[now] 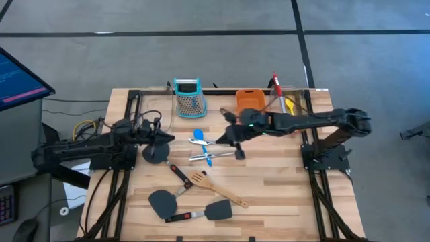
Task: Pick & Place Kitchen Items
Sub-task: Put the top silver kitchen knife into the orange bin
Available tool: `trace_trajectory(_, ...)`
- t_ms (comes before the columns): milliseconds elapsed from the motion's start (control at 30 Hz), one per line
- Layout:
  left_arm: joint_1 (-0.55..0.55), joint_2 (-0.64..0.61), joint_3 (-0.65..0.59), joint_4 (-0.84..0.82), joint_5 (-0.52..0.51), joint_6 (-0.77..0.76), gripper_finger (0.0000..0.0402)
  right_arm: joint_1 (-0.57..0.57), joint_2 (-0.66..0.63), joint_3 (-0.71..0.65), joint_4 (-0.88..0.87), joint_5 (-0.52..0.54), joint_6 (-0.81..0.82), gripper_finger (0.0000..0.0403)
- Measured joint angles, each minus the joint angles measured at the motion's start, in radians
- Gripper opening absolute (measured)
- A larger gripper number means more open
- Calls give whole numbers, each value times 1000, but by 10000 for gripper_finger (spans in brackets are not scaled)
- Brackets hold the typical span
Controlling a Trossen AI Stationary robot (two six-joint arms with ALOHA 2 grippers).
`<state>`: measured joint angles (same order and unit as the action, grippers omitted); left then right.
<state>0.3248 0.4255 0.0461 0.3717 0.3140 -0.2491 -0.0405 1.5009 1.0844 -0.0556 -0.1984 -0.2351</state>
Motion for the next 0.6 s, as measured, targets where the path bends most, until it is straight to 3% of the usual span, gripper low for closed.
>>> trace_trajectory(167,-21,97,32,15,-2,1,3,1,-141,-241,298,-10,41,0)
trace_trajectory(333,-113,211,89,48,-68,5,3,0,-273,-470,578,-7,86,0)
trace_trajectory(600,-240,453,237,52,-243,75,3,1,-437,-703,755,-6,140,0)
